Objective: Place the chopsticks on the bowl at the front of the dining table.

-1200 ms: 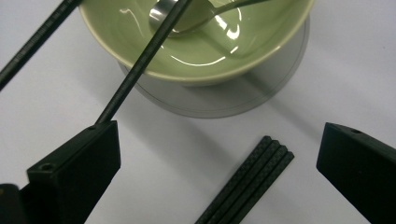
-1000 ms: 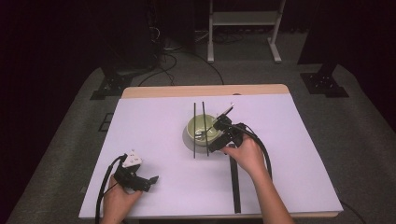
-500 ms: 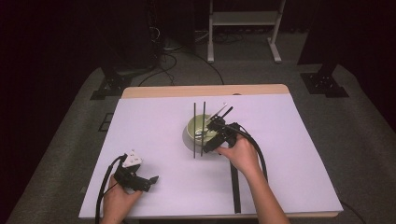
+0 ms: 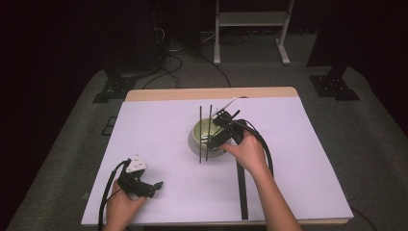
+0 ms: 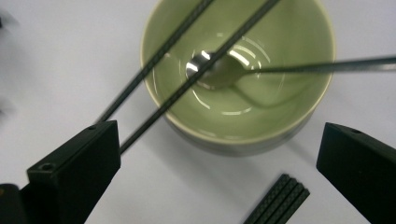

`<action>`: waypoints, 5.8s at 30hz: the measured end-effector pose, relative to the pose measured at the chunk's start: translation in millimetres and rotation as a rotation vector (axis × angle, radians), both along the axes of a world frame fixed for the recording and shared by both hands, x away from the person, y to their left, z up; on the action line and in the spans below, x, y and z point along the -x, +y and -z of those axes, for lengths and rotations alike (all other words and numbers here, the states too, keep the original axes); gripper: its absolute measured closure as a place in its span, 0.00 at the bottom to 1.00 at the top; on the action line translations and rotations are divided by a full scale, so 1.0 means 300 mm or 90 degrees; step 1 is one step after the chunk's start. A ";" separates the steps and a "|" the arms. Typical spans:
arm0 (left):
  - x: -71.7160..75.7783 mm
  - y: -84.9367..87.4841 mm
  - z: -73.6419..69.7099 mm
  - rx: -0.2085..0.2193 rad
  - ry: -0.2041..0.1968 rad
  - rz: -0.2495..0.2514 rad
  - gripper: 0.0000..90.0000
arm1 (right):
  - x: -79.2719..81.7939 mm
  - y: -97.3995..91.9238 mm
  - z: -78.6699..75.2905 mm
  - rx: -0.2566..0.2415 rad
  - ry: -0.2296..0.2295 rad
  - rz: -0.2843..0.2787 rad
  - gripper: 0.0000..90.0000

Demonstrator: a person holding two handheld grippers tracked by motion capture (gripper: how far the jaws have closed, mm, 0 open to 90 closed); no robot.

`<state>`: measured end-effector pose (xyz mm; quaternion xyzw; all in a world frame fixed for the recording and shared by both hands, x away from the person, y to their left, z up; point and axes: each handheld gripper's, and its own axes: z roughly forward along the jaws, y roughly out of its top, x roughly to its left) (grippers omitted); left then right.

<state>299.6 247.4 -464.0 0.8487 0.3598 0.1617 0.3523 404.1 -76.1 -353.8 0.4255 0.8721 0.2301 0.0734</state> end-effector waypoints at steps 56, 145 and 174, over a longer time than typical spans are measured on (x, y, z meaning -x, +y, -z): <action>0.000 0.000 0.000 0.000 0.000 0.000 0.00 | -0.154 0.190 0.072 -0.025 0.077 -0.020 0.00; 0.000 0.000 0.000 0.000 0.001 0.000 0.00 | 0.068 -0.017 0.079 -0.002 0.053 0.014 0.00; 0.001 0.000 0.000 0.001 0.001 0.000 0.00 | 0.073 0.003 0.107 0.012 0.057 0.008 0.00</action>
